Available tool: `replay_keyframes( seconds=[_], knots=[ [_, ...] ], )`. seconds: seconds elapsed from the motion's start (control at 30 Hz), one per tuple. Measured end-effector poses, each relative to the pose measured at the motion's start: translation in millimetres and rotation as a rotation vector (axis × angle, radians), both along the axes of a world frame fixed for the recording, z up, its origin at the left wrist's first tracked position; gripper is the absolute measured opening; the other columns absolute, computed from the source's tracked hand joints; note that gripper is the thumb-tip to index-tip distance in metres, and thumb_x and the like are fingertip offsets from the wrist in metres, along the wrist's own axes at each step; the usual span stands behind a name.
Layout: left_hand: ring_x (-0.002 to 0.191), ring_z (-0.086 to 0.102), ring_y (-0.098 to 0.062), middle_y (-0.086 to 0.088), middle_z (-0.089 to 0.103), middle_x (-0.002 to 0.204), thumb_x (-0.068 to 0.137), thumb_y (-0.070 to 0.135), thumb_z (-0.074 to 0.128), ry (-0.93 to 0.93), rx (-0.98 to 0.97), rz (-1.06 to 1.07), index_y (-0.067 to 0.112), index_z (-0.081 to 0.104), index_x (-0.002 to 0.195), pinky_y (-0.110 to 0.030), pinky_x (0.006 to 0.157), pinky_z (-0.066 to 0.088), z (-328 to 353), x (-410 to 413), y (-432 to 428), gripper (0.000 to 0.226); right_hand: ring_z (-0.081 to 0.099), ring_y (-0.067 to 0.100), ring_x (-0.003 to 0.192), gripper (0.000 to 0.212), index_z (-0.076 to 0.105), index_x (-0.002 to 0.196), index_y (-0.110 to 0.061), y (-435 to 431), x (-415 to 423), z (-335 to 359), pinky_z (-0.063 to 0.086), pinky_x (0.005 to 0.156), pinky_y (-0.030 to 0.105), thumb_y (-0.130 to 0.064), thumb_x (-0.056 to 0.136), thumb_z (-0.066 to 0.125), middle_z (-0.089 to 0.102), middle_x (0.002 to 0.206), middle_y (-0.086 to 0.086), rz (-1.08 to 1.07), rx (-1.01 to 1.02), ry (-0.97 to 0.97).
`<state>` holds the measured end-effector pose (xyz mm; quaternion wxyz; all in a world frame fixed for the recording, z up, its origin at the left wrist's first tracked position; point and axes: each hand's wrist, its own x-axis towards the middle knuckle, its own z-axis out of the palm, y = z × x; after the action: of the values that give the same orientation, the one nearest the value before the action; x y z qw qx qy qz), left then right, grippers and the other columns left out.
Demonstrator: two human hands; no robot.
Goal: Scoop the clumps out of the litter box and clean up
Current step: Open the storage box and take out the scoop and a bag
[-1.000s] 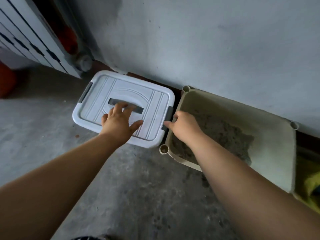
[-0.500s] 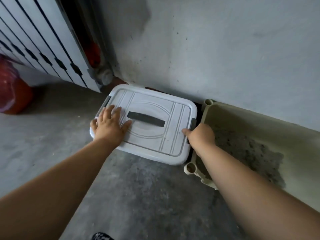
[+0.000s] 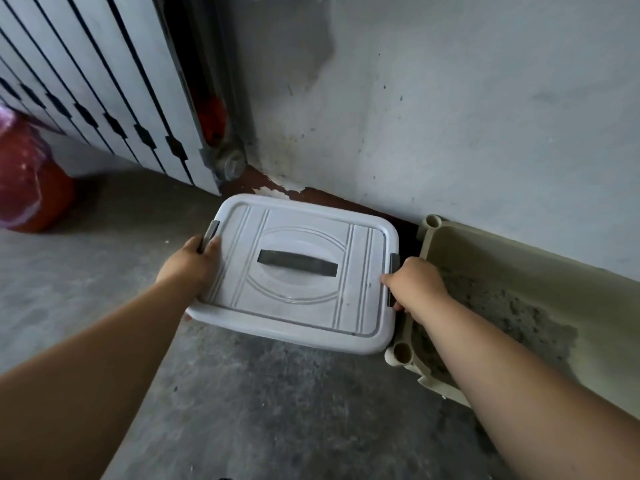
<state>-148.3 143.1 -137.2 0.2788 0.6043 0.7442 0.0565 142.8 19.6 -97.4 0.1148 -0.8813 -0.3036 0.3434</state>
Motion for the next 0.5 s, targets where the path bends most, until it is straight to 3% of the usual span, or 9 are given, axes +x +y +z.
replay_keyframes(
  seconds=[0.13,0.4,0.5],
  knots=[
    [0.120,0.051,-0.037,-0.015,0.056,0.132,0.097,0.053,0.034,-0.110,0.031,0.042,0.018,0.049,0.137,-0.040,0.098,0.039,-0.5,-3.7,-0.5,0.056,0.057,0.020,0.047,0.025,0.051,0.076,-0.010,-5.2,-0.7,2.5,0.041,0.042,0.025,-0.027,0.091,0.061,0.062,0.063,0.011,-0.050,0.013,0.055],
    [0.115,0.053,-0.037,-0.017,0.060,0.126,0.098,0.051,0.033,-0.219,0.025,0.073,0.016,0.056,0.131,-0.038,0.094,0.039,-2.8,-5.3,2.6,0.053,0.054,0.023,0.050,0.026,0.048,0.074,-0.006,-10.2,4.7,4.6,0.045,0.053,0.031,-0.018,0.095,0.056,0.060,0.060,0.014,-0.144,0.015,0.239],
    [0.114,0.054,-0.035,-0.015,0.060,0.126,0.097,0.053,0.034,-0.274,-0.006,0.122,0.017,0.059,0.129,-0.037,0.097,0.038,-2.6,-6.7,3.4,0.054,0.054,0.023,0.051,0.019,0.045,0.083,-0.002,-10.8,9.4,1.6,0.044,0.052,0.031,-0.014,0.096,0.052,0.060,0.064,0.017,-0.203,0.023,0.259]
  ],
)
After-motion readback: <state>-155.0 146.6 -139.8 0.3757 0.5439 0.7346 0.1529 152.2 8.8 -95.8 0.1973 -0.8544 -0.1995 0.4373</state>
